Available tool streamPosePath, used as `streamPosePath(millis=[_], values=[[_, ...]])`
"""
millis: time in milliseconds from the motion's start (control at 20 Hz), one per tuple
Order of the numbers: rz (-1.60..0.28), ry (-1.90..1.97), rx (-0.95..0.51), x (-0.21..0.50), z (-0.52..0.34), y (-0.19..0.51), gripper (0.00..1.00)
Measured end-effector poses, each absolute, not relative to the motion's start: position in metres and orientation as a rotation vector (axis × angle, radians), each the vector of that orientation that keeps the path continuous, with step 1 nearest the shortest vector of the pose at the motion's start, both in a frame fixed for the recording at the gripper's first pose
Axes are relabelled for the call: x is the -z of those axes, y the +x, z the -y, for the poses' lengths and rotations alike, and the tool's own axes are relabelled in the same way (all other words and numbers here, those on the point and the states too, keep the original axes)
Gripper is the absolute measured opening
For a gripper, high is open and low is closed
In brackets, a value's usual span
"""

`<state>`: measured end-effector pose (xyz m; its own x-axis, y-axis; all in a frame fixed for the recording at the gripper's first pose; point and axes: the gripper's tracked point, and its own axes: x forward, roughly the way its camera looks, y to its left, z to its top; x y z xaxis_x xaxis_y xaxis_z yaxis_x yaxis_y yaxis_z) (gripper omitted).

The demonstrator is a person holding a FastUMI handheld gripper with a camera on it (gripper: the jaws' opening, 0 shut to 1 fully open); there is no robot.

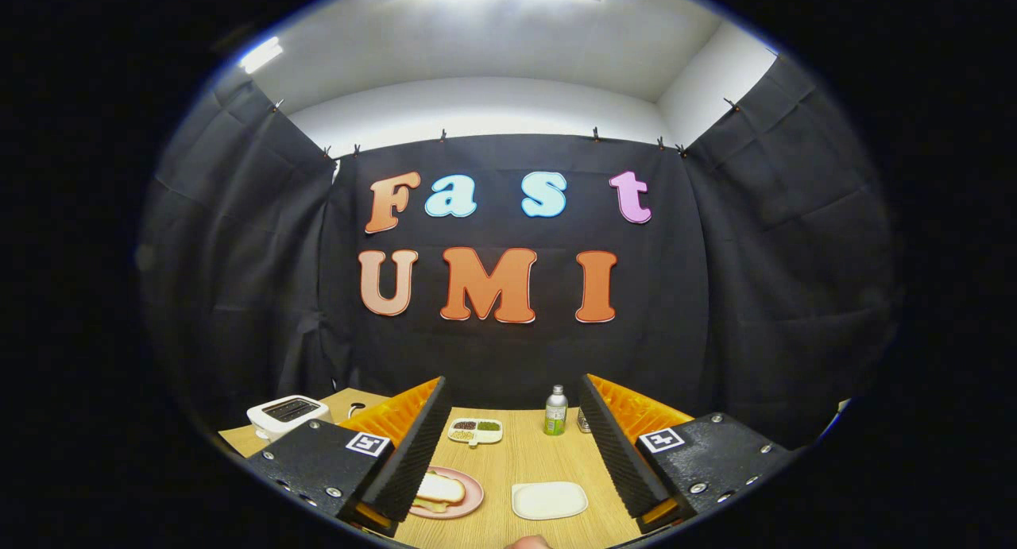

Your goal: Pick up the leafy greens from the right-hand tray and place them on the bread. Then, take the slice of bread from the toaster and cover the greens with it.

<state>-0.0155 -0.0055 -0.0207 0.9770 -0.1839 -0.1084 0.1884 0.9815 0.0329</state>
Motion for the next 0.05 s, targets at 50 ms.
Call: streamPosePath(millis=[50], values=[[-0.100,0.038,0.188,0.0198,0.0057,-0.0144,0.98]])
